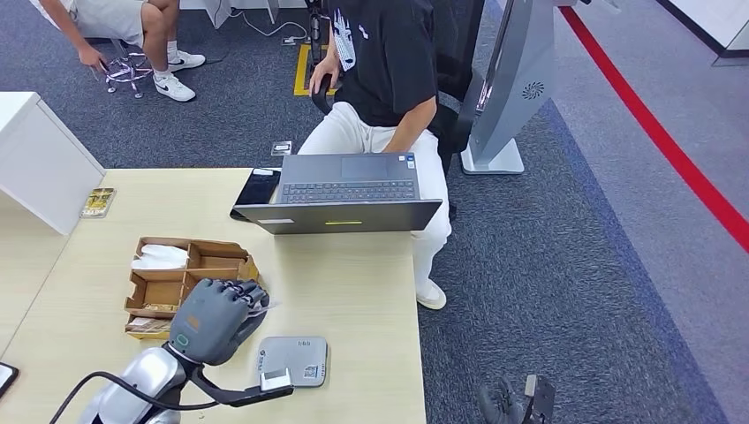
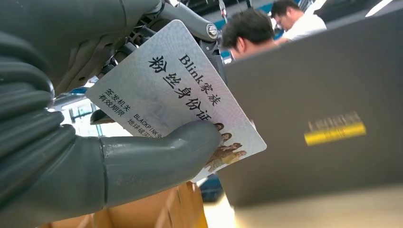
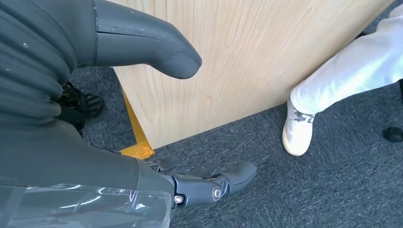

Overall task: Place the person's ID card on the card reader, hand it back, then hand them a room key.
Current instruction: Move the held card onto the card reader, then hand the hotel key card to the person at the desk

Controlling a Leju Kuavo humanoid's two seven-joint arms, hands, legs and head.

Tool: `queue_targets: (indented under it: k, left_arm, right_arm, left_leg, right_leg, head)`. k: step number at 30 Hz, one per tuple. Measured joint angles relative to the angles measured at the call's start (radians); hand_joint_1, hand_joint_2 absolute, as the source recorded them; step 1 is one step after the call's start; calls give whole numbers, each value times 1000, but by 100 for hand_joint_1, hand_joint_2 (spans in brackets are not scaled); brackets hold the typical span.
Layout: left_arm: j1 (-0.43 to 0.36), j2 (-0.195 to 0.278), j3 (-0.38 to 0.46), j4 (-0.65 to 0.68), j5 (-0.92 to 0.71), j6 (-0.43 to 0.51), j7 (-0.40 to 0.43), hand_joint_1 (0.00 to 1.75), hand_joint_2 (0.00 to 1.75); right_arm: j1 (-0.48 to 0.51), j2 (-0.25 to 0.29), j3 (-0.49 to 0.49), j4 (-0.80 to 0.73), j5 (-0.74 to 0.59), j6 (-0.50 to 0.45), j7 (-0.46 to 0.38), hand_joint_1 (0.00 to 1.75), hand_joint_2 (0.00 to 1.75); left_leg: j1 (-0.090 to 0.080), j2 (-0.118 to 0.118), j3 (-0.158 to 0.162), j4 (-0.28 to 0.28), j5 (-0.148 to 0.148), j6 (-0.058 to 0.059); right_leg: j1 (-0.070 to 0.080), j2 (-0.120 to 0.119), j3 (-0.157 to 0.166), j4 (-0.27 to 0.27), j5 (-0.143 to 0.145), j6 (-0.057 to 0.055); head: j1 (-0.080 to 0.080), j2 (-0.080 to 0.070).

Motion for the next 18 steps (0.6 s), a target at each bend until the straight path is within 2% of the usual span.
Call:
queue_targets:
  k: [4,10,18]
  left_arm:
    - [-16,16,61,-37,-3,22,-7,175,175]
    - [-61,16,157,-119,-1,45,1,175,175]
    - [-113,-14,252,-153,-11,32,18,175,175]
  right_arm:
    - [1,0,8,0,-1,-1,0,0,175]
    - [2,1,16,0,1,-7,-1,0,175]
    - [1,6,34,0,6,-18,0,0,175]
  left_leg:
    - [0,0,0,0,0,0]
    - [0,0,0,0,0,0]
    - [0,0,0,0,0,0]
  right_leg:
    - [0,0,-1,0,0,0]
    - [0,0,0,0,0,0]
    - [0,0,0,0,0,0]
  head:
    - [0,0]
    - [0,0]
    - [0,0]
